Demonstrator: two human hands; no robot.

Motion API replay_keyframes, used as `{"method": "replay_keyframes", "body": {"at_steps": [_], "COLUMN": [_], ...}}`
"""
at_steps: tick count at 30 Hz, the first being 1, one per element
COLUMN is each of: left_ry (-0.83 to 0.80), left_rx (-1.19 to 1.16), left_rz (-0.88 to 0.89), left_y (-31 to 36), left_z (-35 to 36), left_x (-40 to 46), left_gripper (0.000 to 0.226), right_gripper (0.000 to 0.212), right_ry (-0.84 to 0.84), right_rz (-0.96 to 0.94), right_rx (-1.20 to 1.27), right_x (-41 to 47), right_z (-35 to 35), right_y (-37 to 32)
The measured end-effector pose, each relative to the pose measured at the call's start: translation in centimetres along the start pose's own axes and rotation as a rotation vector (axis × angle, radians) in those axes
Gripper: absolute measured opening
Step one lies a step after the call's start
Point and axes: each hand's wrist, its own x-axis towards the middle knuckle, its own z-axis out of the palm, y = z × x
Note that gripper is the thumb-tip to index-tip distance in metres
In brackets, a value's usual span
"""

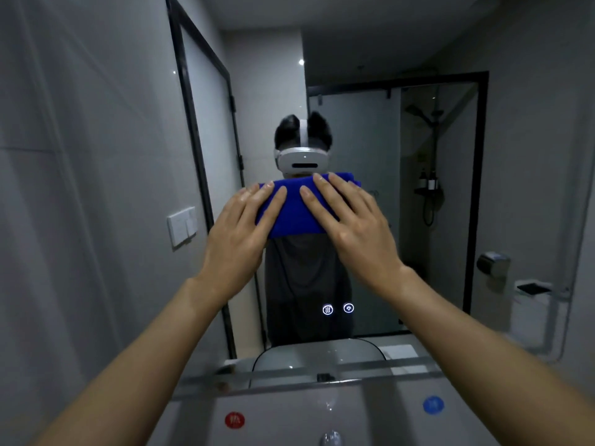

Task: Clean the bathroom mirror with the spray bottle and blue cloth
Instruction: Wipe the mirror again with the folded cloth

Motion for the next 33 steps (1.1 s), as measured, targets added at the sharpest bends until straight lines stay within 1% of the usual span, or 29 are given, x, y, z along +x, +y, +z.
{"method": "replay_keyframes", "body": {"at_steps": [4, 8, 12, 17, 20, 22, 24, 25, 27, 29, 33], "left_ry": [-0.045, -0.062, -0.122, -0.203, -0.209, -0.246, -0.284, -0.312, -0.399, -0.485, -0.542], "left_rx": [-0.067, -0.135, -0.186, -0.255, -0.280, -0.290, -0.287, -0.295, -0.336, -0.363, -0.372], "left_rz": [-0.027, -0.053, -0.037, -0.099, -0.100, -0.094, -0.090, -0.098, -0.131, -0.152, -0.166], "left_y": [2.0, 4.0, 5.5, 7.9, 8.8, 9.5, 10.4, 11.0, 12.0, 12.5, 12.8], "left_z": [0.7, 1.0, 1.4, 2.1, 2.6, 3.1, 3.4, 3.5, 3.5, 3.3, 3.3], "left_x": [-3.8, -7.4, -11.7, -15.6, -17.8, -19.6, -21.4, -22.2, -23.4, -24.1, -24.4], "left_gripper": [0.080, 0.074, 0.064, 0.068, 0.053, 0.051, 0.054, 0.059, 0.080, 0.095, 0.100], "right_gripper": [0.059, 0.062, 0.056, 0.065, 0.061, 0.057, 0.057, 0.060, 0.075, 0.087, 0.091], "right_ry": [-0.093, -0.158, -0.189, -0.288, -0.328, -0.353, -0.400, -0.438, -0.540, -0.610, -0.649], "right_rz": [0.019, 0.026, 0.031, 0.035, 0.024, 0.015, 0.001, -0.004, 0.004, 0.022, 0.061], "right_rx": [0.038, 0.066, 0.086, 0.081, 0.081, 0.084, 0.097, 0.113, 0.157, 0.198, 0.261], "right_x": [-3.7, -7.4, -11.6, -16.3, -18.4, -20.0, -21.8, -22.6, -24.1, -24.8, -24.8], "right_z": [0.1, 0.2, 0.6, 1.4, 1.2, 1.2, 1.1, 1.1, 0.8, 0.7, 0.4], "right_y": [-1.9, -4.0, -6.3, -8.6, -9.7, -10.4, -11.1, -11.5, -12.1, -12.5, -12.8]}}
